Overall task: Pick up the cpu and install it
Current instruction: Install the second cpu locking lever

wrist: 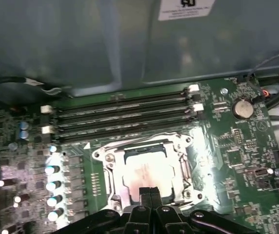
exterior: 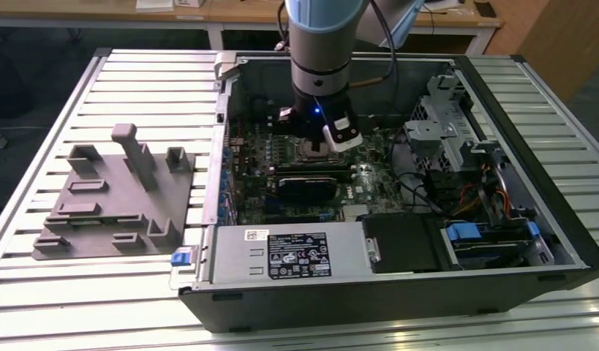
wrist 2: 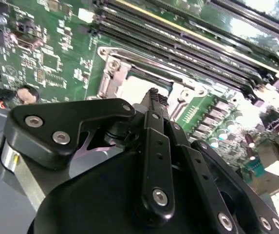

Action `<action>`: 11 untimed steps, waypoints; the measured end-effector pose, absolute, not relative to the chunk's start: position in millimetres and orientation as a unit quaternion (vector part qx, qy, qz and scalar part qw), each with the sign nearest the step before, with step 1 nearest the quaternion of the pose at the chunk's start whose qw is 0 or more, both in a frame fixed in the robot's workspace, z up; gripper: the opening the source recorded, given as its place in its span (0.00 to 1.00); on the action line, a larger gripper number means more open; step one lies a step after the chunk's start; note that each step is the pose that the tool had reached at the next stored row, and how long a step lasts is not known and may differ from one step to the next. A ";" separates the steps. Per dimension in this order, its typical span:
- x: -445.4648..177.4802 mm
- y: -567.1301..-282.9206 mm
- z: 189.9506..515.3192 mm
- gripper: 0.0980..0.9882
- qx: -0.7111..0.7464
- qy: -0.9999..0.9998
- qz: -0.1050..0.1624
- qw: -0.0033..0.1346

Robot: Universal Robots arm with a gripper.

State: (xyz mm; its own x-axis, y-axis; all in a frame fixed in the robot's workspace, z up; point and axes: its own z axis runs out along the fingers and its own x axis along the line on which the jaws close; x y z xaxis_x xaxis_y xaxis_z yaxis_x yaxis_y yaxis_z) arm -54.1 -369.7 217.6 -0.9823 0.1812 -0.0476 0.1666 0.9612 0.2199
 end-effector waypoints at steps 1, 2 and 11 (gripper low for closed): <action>-52.6 -369.0 217.6 0.01 0.088 0.990 0.104 0.034; -51.4 -368.1 217.5 0.01 0.088 0.990 0.102 0.034; -50.2 -357.2 217.1 0.01 0.088 0.991 0.097 0.035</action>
